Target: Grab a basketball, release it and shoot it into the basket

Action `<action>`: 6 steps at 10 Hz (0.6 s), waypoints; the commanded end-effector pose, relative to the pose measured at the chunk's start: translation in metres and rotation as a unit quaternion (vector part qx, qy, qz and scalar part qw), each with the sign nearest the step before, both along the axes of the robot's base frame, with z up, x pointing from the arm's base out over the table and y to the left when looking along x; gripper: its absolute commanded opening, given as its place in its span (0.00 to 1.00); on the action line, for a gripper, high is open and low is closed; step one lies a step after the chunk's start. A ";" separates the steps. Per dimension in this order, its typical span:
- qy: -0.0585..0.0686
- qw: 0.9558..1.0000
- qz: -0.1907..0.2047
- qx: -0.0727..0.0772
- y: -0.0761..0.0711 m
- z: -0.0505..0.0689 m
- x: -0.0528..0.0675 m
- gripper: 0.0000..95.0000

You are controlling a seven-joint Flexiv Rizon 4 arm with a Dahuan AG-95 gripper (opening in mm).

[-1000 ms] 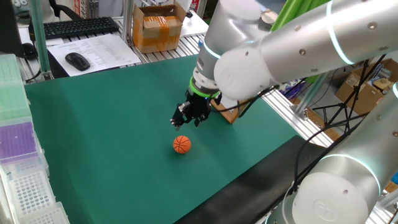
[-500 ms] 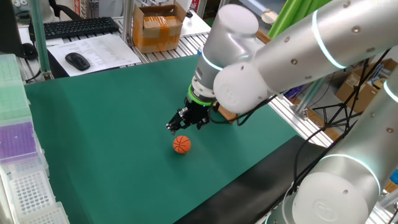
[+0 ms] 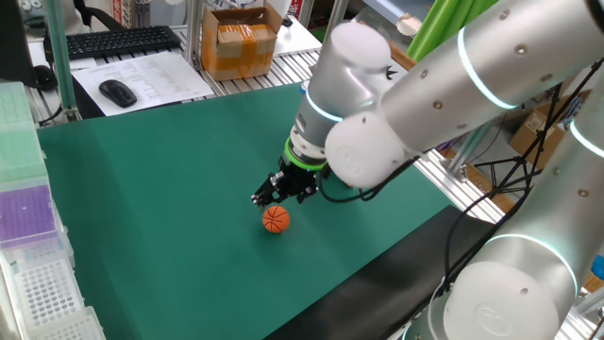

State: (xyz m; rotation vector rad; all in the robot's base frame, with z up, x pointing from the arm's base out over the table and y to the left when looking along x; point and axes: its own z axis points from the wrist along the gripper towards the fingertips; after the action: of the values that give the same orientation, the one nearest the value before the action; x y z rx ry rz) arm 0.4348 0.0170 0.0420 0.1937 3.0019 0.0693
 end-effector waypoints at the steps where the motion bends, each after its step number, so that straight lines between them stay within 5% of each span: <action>1: -0.001 1.000 -0.006 0.000 0.003 -0.006 -0.002 1.00; 4: -0.002 1.000 -0.010 0.001 0.008 -0.016 -0.006 1.00; 5: -0.002 1.000 -0.010 0.002 0.009 -0.019 -0.006 0.80; 6: -0.002 1.000 -0.008 0.002 0.008 -0.021 -0.006 0.80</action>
State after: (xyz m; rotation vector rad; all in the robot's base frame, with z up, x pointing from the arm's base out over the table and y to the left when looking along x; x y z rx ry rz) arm 0.4285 0.0257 0.0190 0.2144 2.9963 0.0752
